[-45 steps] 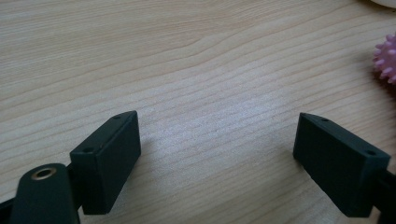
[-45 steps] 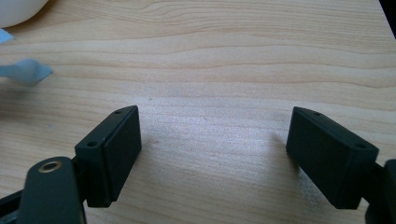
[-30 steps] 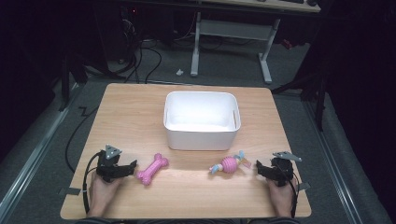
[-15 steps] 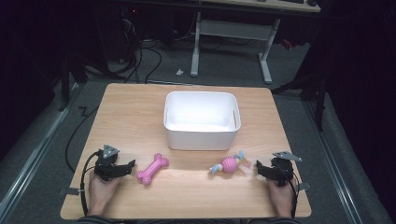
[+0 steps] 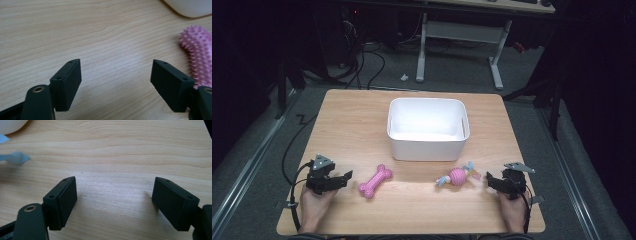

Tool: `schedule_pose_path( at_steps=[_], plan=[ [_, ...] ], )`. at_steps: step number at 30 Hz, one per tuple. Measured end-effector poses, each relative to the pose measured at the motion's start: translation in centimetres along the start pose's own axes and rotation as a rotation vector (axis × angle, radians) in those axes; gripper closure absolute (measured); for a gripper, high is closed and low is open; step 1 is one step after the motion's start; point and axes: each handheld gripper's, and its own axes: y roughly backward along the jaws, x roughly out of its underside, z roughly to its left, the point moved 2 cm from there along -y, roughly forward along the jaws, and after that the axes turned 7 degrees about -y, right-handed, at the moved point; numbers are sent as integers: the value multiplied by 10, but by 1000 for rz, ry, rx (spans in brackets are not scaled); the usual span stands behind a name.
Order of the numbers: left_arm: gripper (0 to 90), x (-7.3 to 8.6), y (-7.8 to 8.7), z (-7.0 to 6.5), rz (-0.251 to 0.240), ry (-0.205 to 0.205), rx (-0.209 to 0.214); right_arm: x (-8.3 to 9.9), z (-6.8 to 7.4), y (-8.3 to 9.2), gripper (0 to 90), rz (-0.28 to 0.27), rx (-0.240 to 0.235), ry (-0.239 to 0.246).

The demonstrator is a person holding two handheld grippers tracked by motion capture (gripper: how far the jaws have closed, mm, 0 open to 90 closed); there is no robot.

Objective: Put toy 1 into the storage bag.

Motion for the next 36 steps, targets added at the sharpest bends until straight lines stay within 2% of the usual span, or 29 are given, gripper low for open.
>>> schedule_pose_path(
  at_steps=[5, 7, 12, 18, 19, 21, 25, 27, 29, 35, 36],
  plan=[
    [274, -5, 9, -5, -26, -19, 71, 0, 0, 0, 203, 0, 0, 0],
    [274, -8, 12, -8, -27, -27, 87, 0, 0, 0, 204, 0, 0, 0],
    [269, -14, 17, -14, -36, -43, 105, 0, 0, 0, 204, -1, 0, 0],
    [281, -24, 22, -29, -41, -77, 125, 0, 0, 0, 205, -1, 0, 0],
    [292, -27, 23, -34, -38, -88, 144, 0, 0, 0, 205, -1, 0, 0],
    [296, -28, 22, -37, -34, -94, 150, 0, 0, 0, 205, -1, 0, 0],
    [301, -34, 16, -51, 0, -135, 159, 0, 0, 0, 205, -1, 0, 0],
    [309, -35, 15, -54, 10, -141, 160, 0, 0, 0, 205, -1, -1, 1],
    [315, -37, 9, -60, 41, -151, 179, 0, 0, 0, 205, -1, -1, 1],
    [332, -39, -1, -71, 85, -179, 188, 0, 0, 0, 205, -1, -1, 1],
    [332, -40, -4, -74, 99, -194, 186, 0, 0, 0, 205, -1, 0, 1]
  ],
)
